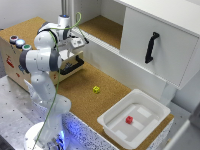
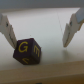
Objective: Place the grasped purple block inside the left cabinet
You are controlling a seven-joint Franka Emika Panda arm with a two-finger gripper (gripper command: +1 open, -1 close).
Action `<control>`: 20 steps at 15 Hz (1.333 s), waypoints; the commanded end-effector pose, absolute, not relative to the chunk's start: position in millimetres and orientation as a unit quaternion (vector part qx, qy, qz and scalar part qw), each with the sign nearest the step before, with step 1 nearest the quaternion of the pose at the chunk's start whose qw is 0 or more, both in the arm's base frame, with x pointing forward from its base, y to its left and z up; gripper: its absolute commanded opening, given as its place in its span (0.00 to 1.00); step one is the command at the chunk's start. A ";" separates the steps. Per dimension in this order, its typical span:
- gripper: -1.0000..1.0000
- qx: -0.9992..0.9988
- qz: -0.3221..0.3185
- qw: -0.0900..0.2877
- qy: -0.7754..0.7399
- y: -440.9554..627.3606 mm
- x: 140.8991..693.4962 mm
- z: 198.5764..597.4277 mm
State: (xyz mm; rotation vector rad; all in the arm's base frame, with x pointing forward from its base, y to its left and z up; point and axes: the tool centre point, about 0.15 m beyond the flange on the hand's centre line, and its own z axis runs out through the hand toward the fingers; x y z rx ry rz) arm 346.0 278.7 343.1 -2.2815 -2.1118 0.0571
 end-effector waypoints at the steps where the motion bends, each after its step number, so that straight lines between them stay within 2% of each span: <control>1: 1.00 -0.732 -0.024 0.008 -0.681 279.1 321.8 341.7; 8: 1.00 -0.752 -0.008 -0.010 -0.659 272.6 310.0 341.2; 14: 1.00 -0.759 -0.075 -0.064 -0.643 267.2 316.4 327.1; 20: 1.00 -0.754 -0.065 -0.056 -0.652 266.0 320.8 317.9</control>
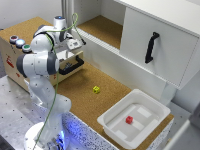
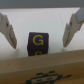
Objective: Place the grasped purple block inside the left cabinet
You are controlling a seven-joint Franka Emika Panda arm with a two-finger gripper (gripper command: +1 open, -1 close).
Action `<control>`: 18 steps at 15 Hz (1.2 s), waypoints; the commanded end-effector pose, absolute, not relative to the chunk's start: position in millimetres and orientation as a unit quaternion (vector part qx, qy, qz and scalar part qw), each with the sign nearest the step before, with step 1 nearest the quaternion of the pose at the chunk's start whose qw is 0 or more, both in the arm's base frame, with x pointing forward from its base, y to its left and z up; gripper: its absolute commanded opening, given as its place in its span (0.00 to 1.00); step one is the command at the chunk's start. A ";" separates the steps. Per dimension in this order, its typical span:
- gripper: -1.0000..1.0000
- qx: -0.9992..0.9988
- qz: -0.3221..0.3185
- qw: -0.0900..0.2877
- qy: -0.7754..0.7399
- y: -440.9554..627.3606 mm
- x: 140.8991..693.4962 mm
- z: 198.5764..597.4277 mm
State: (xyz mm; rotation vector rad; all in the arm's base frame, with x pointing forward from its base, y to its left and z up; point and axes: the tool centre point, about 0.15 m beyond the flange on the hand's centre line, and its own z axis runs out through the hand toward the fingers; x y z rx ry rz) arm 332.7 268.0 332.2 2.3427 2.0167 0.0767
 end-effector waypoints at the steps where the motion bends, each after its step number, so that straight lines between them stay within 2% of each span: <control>1: 1.00 0.753 0.064 0.054 0.653 267.7 320.4 317.4; 2: 0.00 0.753 0.066 0.053 0.653 268.3 319.9 317.6; 12: 0.00 0.765 0.049 0.060 0.640 267.2 323.4 322.7; 18: 0.00 0.797 0.054 0.061 0.598 269.3 361.1 368.2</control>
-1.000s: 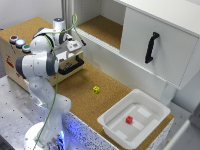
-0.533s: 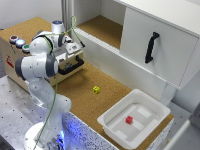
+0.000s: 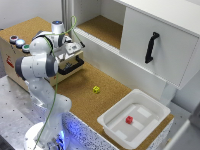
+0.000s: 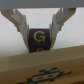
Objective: Place the grasped purple block inside the left cabinet
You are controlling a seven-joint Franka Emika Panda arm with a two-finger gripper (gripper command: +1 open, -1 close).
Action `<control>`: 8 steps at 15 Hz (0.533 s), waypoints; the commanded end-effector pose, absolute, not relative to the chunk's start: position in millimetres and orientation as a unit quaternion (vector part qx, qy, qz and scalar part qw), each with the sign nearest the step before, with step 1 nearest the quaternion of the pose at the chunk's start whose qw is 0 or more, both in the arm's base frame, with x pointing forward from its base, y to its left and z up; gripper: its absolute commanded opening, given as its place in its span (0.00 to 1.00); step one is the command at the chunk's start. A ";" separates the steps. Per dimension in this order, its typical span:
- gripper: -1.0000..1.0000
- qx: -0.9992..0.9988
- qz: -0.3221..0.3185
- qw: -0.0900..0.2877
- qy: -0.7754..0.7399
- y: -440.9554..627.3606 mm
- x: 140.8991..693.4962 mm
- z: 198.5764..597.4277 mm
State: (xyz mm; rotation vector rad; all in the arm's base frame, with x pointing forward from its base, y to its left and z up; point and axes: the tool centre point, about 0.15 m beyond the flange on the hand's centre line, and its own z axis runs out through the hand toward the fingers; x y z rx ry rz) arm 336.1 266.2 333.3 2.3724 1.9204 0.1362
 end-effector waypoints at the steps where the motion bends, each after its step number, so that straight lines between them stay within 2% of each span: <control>1: 0.00 0.803 0.055 0.057 0.591 271.6 371.7 380.7; 5: 0.00 0.841 0.068 0.046 0.534 275.1 433.6 437.9; 8: 0.00 0.879 0.054 0.038 0.472 273.8 491.1 461.8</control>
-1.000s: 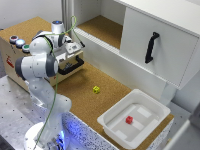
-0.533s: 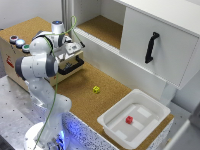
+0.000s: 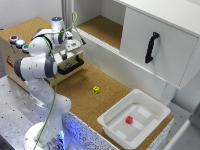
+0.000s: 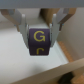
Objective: Place the grasped purple block inside the left cabinet
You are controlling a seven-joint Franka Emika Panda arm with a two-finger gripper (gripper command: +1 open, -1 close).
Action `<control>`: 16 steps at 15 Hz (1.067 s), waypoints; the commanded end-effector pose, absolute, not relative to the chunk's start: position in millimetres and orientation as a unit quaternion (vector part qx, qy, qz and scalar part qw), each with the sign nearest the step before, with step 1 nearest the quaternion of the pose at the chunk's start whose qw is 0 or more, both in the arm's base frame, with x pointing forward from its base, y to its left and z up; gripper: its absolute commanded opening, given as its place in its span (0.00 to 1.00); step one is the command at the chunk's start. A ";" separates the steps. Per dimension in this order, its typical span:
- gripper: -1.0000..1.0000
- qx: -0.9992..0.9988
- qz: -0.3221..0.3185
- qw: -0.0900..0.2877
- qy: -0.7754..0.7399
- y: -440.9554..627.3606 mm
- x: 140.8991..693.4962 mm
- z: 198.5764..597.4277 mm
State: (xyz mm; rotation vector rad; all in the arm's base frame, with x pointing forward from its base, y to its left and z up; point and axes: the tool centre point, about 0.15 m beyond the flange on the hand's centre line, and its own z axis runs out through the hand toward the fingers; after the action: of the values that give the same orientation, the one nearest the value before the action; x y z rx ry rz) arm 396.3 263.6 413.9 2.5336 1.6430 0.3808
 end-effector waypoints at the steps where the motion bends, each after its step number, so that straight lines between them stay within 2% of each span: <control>1: 0.00 0.896 0.053 0.039 0.438 272.9 515.2 468.8; 4: 0.00 0.937 0.064 0.028 0.341 265.7 570.0 486.7; 7: 0.00 0.954 0.089 0.040 0.284 265.7 598.7 507.3; 12: 0.00 0.969 0.120 0.068 0.203 258.5 614.0 517.2; 16: 0.00 0.975 0.169 0.057 0.132 250.8 616.0 509.1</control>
State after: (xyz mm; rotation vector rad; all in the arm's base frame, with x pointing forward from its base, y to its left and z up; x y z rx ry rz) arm 595.7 243.4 505.2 2.9907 0.6325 0.5234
